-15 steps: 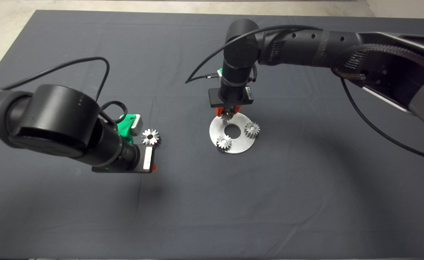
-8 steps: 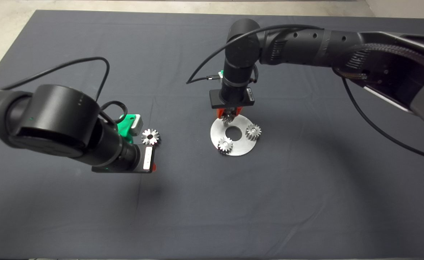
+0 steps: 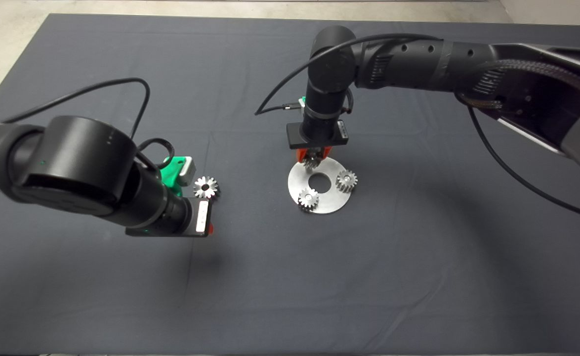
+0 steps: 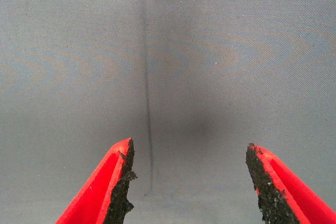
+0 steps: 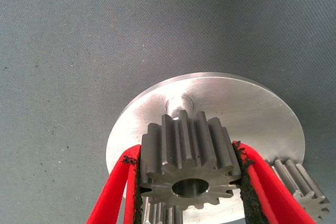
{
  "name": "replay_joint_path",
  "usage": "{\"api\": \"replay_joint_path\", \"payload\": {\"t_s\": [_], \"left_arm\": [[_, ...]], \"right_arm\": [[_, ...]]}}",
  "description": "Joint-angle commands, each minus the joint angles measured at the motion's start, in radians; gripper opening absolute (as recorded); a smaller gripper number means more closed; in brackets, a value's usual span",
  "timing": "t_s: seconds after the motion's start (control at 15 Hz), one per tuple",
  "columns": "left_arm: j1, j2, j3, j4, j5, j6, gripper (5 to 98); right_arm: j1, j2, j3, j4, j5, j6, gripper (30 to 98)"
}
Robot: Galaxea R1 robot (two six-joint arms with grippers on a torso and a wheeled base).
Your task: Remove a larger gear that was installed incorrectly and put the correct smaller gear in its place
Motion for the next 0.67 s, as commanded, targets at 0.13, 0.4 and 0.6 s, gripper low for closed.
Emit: {"api": "replay_joint_path", "payload": {"t_s": [0.13, 0.4, 0.6], "left_arm": [[-0.016, -0.001, 0.008, 0.01, 0.085, 0.001, 53.7], [-0.016, -0.001, 0.01, 0.01, 0.085, 0.001, 53.7], [-0.016, -0.002, 0.014, 0.01, 0.085, 0.001, 53.7]], "right_arm": [[-0.005, 0.0, 0.008, 0.092, -0.026, -0.003, 35.8], [-0.005, -0.001, 0.015, 0.152, -0.025, -0.007, 35.9], [-0.007, -0.003, 0.012, 0.163, -0.025, -0.014, 35.9]]}}
